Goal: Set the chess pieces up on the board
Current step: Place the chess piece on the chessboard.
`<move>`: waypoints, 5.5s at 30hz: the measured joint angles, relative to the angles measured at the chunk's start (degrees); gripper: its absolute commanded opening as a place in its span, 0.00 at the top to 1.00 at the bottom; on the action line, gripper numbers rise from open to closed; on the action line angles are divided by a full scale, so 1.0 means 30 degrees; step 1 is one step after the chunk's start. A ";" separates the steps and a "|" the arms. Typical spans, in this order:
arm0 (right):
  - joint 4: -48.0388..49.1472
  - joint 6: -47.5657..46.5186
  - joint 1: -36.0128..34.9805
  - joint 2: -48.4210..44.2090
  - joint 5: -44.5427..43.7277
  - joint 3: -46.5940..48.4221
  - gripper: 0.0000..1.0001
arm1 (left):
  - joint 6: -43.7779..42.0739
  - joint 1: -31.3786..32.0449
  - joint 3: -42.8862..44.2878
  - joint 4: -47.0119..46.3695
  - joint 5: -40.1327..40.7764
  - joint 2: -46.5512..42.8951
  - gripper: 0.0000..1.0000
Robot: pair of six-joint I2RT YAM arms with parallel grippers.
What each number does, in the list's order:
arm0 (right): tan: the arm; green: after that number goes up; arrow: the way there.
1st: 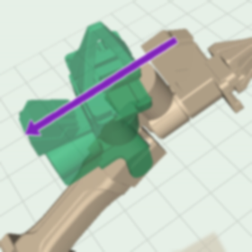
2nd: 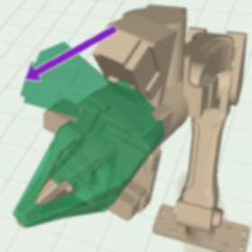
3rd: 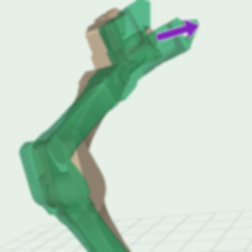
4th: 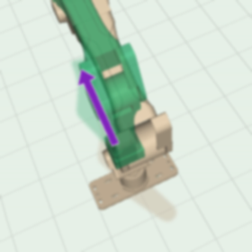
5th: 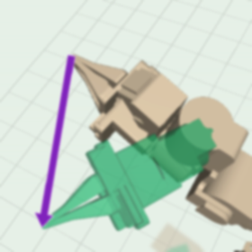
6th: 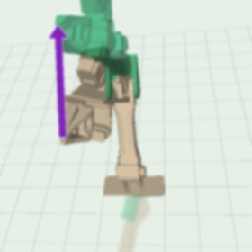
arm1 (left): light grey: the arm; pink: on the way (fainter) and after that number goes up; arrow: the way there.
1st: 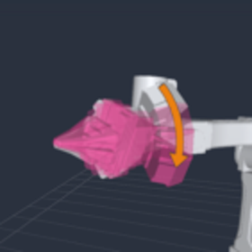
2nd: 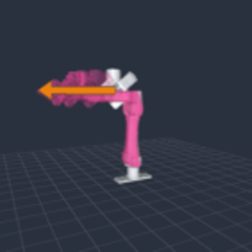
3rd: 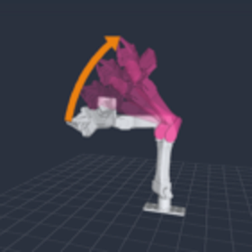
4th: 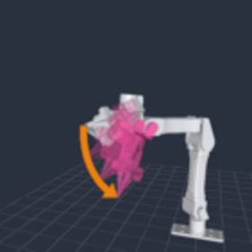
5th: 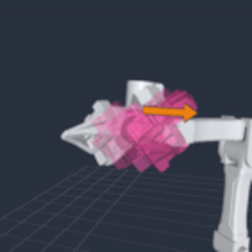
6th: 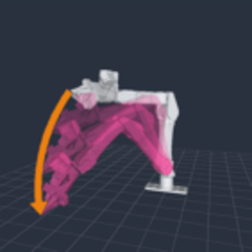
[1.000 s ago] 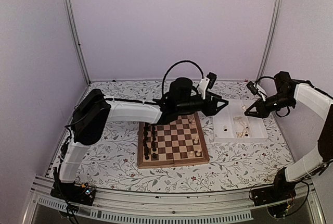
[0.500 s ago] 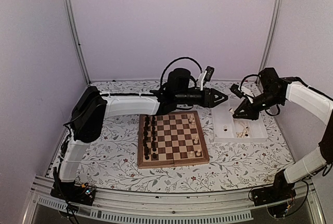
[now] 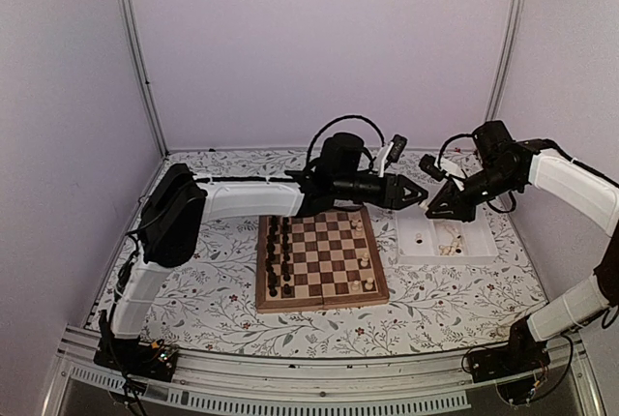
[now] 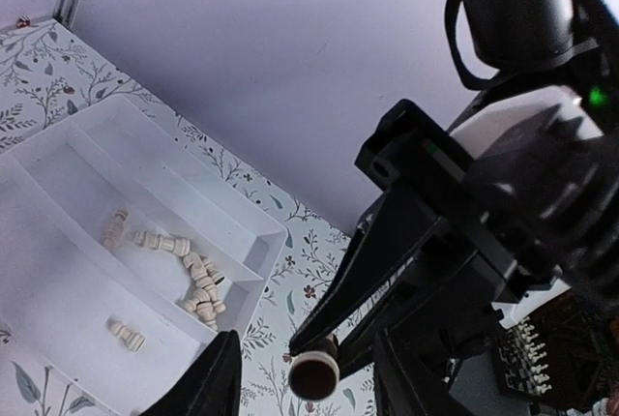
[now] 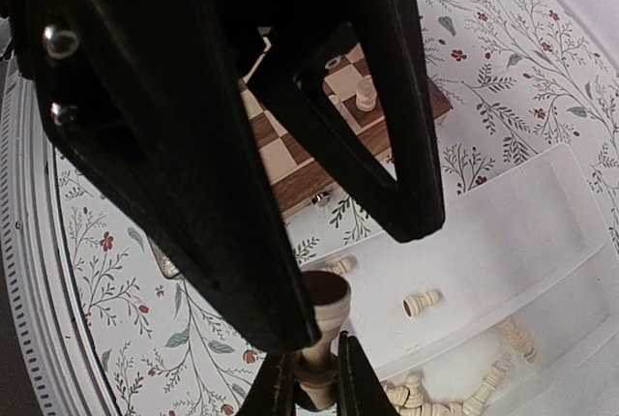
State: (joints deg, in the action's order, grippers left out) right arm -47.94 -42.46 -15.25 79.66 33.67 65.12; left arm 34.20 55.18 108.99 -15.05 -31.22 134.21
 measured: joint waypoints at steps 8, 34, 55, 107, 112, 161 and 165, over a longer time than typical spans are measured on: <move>-0.0007 0.0007 -0.0219 -0.0146 -0.0124 0.0058 0.94 | 0.0015 0.0117 0.0299 0.0714 -0.0219 0.0539 0.62; 0.2433 0.3315 0.3075 -0.0182 0.3672 0.2055 0.50 | 0.2827 -0.0976 -0.5785 -0.5005 -0.1042 -0.1588 0.93; 1.0579 1.6968 0.2681 0.2878 1.4200 0.1093 0.43 | 0.4422 -0.1348 -0.4430 -1.3610 0.1836 -0.1224 0.94; 0.2696 0.7832 0.1515 0.4299 0.4605 0.7504 0.97 | -0.1800 -0.3242 -0.9100 -0.3657 0.3330 -0.8437 0.55; 0.0277 0.5100 -0.0197 0.5778 0.0918 0.9180 0.97 | -0.3585 -0.5399 -1.1205 -0.1479 0.4189 -1.1686 0.54; -0.7723 -0.3016 -0.8983 1.3835 -0.9595 1.4695 0.97 | -0.7198 -0.7155 -1.2546 0.4342 0.8058 -1.3245 0.50; -0.8072 -0.3111 -0.9071 1.4083 -0.9632 1.4695 0.97 | -0.7191 -0.7155 -1.2546 0.4357 0.8043 -1.3245 0.50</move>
State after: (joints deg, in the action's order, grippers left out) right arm -72.16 -51.79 -42.46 121.91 4.78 109.21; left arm 12.62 33.71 71.35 -1.98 -7.09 94.48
